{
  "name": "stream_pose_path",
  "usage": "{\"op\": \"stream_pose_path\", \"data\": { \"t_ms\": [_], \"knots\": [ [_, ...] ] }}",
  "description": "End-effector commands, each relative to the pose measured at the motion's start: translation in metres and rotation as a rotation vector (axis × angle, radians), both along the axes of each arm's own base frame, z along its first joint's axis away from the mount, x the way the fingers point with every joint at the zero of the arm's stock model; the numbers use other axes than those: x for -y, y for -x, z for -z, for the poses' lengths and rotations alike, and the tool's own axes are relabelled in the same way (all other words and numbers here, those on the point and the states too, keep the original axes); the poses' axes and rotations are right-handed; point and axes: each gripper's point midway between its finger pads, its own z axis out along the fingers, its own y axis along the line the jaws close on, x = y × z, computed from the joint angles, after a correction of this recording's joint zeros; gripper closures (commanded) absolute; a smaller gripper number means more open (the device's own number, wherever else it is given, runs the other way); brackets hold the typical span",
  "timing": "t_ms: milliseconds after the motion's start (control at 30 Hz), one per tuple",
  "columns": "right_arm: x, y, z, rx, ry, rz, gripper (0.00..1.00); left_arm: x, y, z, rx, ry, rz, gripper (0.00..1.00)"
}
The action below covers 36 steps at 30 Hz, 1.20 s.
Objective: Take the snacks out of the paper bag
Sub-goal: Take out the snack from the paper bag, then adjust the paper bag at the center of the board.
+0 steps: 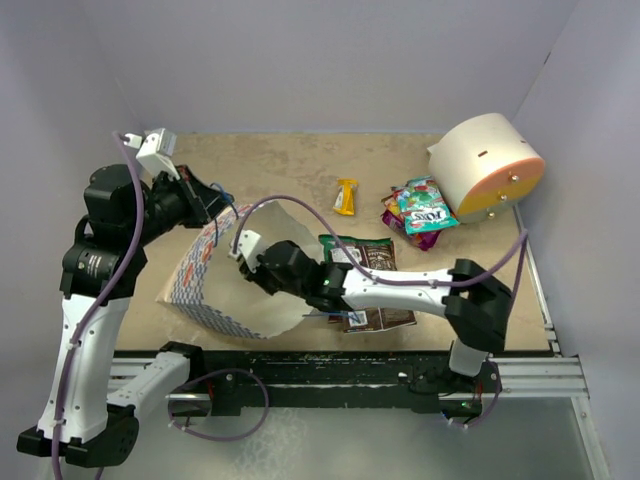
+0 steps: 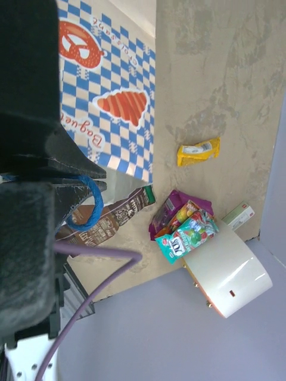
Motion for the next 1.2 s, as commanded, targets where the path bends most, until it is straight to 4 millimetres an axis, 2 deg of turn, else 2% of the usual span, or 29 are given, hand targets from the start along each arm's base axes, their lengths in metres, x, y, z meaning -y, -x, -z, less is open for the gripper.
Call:
{"op": "stream_pose_path", "data": {
  "t_ms": [0,100,200,367,500,633,767,833,933,1067,1167],
  "knots": [
    [0.020,0.007,-0.026,0.029,-0.039,0.010,0.82,-0.007,-0.008,-0.024,0.077,0.005,-0.054,1.00],
    [0.033,0.006,-0.052,0.048,-0.068,0.038,0.82,-0.007,-0.017,-0.026,0.067,0.018,-0.072,1.00],
    [0.056,-0.008,-0.084,0.122,-0.086,0.141,0.83,-0.002,-0.030,-0.035,0.068,0.048,-0.070,1.00],
    [0.093,-0.027,-0.136,0.226,-0.114,0.276,0.83,0.014,-0.048,-0.072,0.129,0.122,-0.012,1.00],
    [0.128,-0.048,-0.191,0.308,-0.177,0.392,0.86,0.012,-0.056,-0.090,0.163,0.123,-0.034,1.00],
    [0.161,-0.075,-0.242,0.400,-0.222,0.488,0.87,-0.008,-0.057,-0.082,0.125,0.108,-0.163,1.00],
    [0.192,-0.110,-0.273,0.465,-0.226,0.612,0.89,-0.041,-0.058,-0.048,0.015,0.081,-0.364,1.00],
    [0.204,-0.132,-0.278,0.474,-0.218,0.658,0.89,-0.059,-0.060,-0.021,-0.063,0.035,-0.447,1.00],
    [0.217,-0.167,-0.271,0.457,-0.190,0.722,0.89,-0.088,-0.062,0.019,-0.178,-0.039,-0.560,1.00],
    [0.236,-0.219,-0.241,0.394,-0.144,0.811,0.89,-0.111,-0.067,0.053,-0.283,-0.082,-0.614,1.00],
    [0.242,-0.255,-0.205,0.313,-0.121,0.828,0.90,-0.129,-0.070,0.065,-0.344,-0.138,-0.675,1.00]
  ]
}}
